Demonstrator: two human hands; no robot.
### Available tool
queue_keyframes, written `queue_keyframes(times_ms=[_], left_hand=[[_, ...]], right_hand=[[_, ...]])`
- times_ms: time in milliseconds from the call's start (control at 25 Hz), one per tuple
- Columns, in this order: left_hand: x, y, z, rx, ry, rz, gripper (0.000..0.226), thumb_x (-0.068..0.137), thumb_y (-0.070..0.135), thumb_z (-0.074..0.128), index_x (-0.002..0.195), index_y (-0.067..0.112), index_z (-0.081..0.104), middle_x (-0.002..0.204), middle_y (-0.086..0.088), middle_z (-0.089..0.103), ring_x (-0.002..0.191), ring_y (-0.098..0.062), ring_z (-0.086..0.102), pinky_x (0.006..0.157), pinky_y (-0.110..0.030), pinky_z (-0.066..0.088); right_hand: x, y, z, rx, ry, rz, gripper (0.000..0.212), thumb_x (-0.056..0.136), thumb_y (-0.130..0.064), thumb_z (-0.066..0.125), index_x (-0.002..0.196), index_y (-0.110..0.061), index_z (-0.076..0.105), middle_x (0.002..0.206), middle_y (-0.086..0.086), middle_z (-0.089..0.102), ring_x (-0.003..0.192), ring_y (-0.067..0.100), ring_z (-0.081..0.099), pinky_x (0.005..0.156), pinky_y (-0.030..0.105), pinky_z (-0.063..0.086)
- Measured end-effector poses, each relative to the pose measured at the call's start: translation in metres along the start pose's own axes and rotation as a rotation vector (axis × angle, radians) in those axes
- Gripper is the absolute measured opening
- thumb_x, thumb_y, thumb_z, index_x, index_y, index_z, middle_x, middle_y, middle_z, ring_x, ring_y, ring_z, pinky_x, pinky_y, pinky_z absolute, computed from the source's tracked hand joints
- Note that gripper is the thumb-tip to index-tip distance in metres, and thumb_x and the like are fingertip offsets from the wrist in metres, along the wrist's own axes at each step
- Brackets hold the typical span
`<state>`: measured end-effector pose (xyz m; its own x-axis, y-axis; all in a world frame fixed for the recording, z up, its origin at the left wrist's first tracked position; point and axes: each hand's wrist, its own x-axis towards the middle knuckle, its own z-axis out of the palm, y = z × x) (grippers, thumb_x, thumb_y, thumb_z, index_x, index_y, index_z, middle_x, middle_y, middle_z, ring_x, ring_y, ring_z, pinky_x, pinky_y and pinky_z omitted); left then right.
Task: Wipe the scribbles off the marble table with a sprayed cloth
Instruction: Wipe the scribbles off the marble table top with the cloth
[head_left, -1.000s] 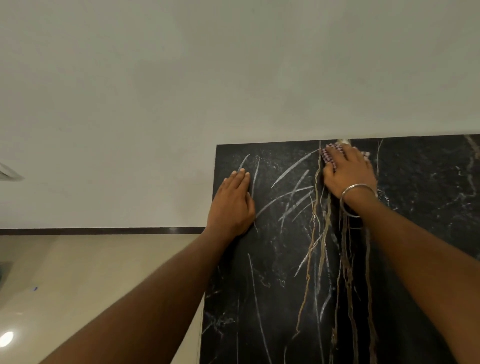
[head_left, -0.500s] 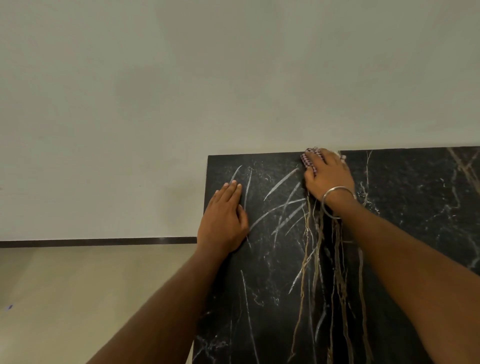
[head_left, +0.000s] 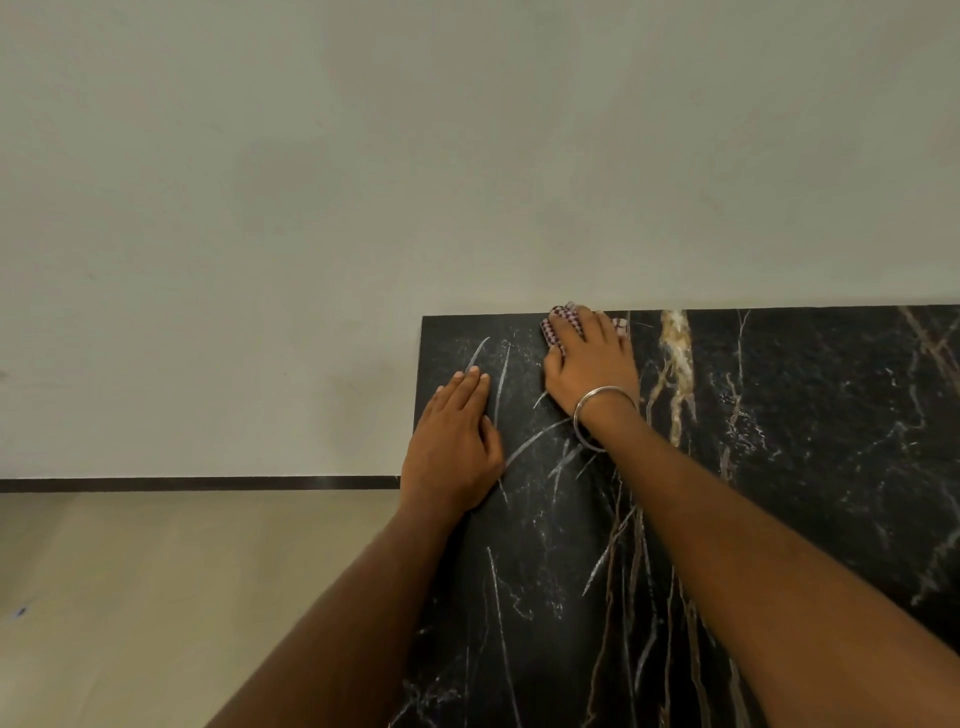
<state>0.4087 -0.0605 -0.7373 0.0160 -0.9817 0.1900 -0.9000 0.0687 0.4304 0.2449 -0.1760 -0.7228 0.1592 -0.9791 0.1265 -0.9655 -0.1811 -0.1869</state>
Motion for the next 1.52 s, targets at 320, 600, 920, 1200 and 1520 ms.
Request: queue_keyframes(times_ms=[320, 600, 920, 1200, 1520], left_hand=[[-0.001, -0.001, -0.001, -0.023, 0.006, 0.011, 0.056, 0.098, 0.030, 0.037, 0.152, 0.018, 0.027, 0.159, 0.002, 0.024, 0.147, -0.010, 0.017, 0.122, -0.031, 0.013], [-0.001, 0.002, -0.004, -0.023, 0.000, 0.011, 0.057, 0.098, 0.032, 0.038, 0.152, 0.019, 0.025, 0.159, 0.002, 0.024, 0.147, -0.011, 0.016, 0.119, -0.026, 0.006], [-0.003, 0.001, -0.005, -0.048, 0.014, 0.006, 0.056, 0.099, 0.031, 0.039, 0.152, 0.018, 0.026, 0.159, 0.003, 0.023, 0.147, -0.012, 0.017, 0.118, -0.024, 0.004], [-0.002, 0.002, -0.005, -0.020, 0.000, 0.002, 0.057, 0.099, 0.032, 0.037, 0.152, 0.018, 0.023, 0.159, 0.001, 0.021, 0.147, -0.012, 0.015, 0.118, -0.025, 0.004], [-0.004, 0.003, -0.006, -0.012, 0.000, 0.012, 0.056, 0.099, 0.029, 0.039, 0.152, 0.015, 0.026, 0.158, -0.001, 0.025, 0.147, -0.014, 0.018, 0.121, -0.028, 0.008]], right_hand=[[0.004, 0.049, -0.011, -0.033, 0.022, 0.136, 0.054, 0.096, -0.038, 0.030, 0.149, -0.026, 0.026, 0.157, 0.006, 0.021, 0.145, 0.028, 0.014, 0.118, 0.050, 0.013], [-0.028, -0.016, -0.003, -0.012, -0.020, 0.020, 0.054, 0.097, -0.040, 0.029, 0.150, -0.030, 0.023, 0.159, 0.001, 0.017, 0.147, 0.023, 0.010, 0.120, 0.045, 0.007], [-0.036, 0.034, -0.015, -0.069, 0.035, 0.204, 0.055, 0.096, -0.039, 0.030, 0.149, -0.029, 0.026, 0.157, 0.005, 0.023, 0.145, 0.027, 0.017, 0.119, 0.049, 0.014], [-0.073, -0.023, -0.010, -0.033, -0.015, 0.059, 0.054, 0.097, -0.040, 0.030, 0.150, -0.032, 0.020, 0.160, -0.001, 0.014, 0.147, 0.021, 0.008, 0.120, 0.042, 0.006], [-0.079, 0.010, -0.017, -0.033, 0.042, 0.215, 0.055, 0.095, -0.039, 0.032, 0.149, -0.029, 0.027, 0.157, 0.004, 0.022, 0.145, 0.026, 0.015, 0.119, 0.049, 0.012]])
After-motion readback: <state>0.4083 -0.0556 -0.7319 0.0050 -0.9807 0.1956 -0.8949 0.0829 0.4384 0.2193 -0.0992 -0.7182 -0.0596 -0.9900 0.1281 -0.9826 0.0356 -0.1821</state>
